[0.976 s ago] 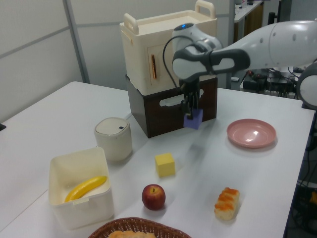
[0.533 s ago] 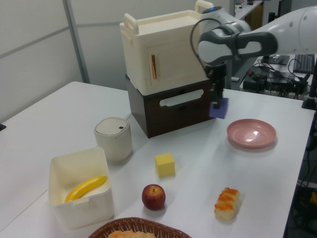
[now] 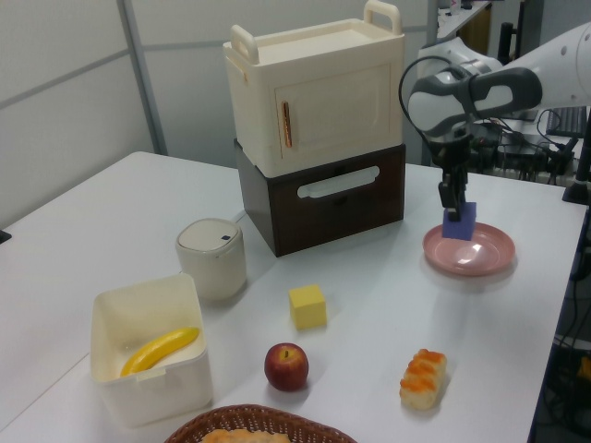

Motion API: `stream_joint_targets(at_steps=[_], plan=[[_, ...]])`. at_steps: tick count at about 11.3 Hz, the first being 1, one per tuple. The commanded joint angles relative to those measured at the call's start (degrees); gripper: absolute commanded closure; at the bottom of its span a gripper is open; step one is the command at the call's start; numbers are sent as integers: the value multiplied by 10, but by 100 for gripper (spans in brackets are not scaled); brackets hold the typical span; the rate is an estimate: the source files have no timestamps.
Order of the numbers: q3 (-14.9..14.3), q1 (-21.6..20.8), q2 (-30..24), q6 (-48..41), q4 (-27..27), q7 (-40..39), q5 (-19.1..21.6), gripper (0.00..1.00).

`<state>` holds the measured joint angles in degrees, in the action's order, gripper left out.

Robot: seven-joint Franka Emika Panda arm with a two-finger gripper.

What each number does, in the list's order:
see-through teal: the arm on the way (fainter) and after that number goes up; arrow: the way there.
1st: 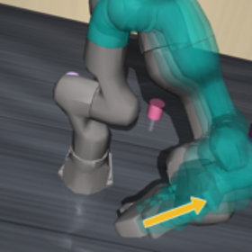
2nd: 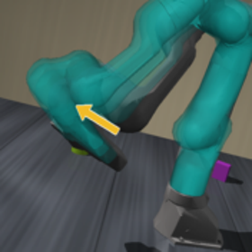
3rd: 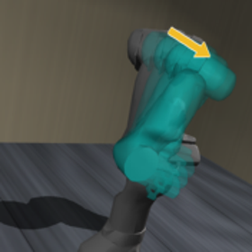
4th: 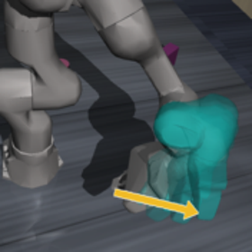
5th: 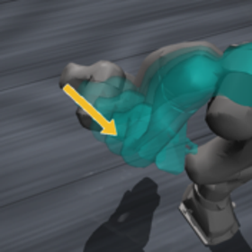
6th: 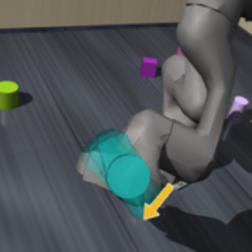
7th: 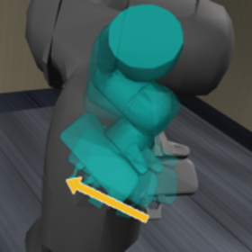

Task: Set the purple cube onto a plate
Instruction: 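Lower the purple cube onto the pink plate and open the gripper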

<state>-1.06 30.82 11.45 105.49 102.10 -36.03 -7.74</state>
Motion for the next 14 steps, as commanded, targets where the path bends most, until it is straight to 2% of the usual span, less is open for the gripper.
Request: stream_joint_targets(at_steps=[1,2,3,4,5,7,9,11,14], plan=[[-2,11,40,45,7,-11,-33,93],[-2,11,55,56,2,-8,-46,83],[-2,10,64,54,-8,-6,-48,47],[-2,9,63,52,-16,-6,-48,7],[-1,7,60,44,-33,-4,-47,0],[5,-2,58,-35,-93,-2,-40,0],[10,-38,52,-95,-152,5,-37,0],[10,-93,34,-110,-161,22,-37,0],[12,-153,17,-109,-163,82,-32,0]])
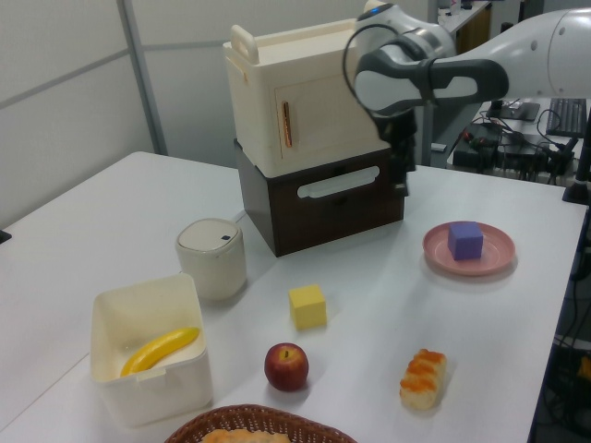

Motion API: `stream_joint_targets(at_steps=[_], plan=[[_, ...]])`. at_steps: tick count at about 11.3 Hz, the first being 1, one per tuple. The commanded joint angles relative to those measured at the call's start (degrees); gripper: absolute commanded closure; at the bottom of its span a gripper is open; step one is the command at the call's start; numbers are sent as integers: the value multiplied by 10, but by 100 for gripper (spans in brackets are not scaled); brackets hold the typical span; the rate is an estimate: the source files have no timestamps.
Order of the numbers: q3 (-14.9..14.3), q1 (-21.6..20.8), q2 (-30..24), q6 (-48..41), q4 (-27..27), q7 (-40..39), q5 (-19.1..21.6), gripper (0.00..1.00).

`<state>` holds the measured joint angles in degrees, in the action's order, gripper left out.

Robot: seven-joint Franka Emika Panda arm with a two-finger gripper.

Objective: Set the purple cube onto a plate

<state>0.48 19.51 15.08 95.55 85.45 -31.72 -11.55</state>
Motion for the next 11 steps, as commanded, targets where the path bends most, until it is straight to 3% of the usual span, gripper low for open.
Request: stream_joint_targets(at_steps=[1,2,4,5,8,11], plan=[[-3,-67,-20,-12,-6,56,6,0],[-3,-94,-20,-19,-16,89,12,0],[-3,-126,-25,-31,-27,170,77,0],[-3,-141,-24,-28,-27,190,91,0],[-4,-151,-21,-23,-20,246,108,0],[-7,-148,-23,-10,-20,247,108,0]])
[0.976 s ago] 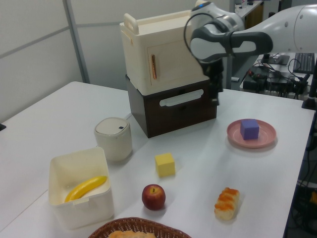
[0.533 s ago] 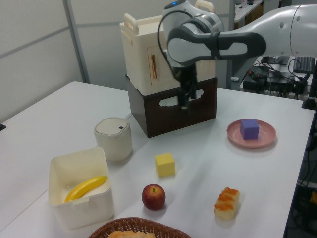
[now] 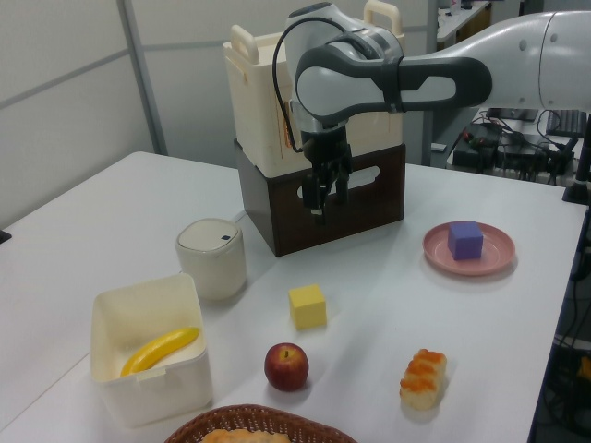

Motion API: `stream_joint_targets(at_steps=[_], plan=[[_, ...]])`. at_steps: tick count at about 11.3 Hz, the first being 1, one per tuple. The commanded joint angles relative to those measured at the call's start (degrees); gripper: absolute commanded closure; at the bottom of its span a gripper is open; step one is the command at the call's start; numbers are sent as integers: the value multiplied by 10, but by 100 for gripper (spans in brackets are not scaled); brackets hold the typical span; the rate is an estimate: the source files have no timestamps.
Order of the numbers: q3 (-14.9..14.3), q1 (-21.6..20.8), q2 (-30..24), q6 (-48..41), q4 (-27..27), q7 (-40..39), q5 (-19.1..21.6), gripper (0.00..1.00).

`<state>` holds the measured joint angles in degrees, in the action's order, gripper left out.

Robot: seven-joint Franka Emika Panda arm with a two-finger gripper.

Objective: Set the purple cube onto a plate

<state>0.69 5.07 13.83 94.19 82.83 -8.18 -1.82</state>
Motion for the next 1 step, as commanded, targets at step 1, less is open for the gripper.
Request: stream_joint_targets(at_steps=[1], plan=[[-14,0,-11,5,3,4,9,0]])
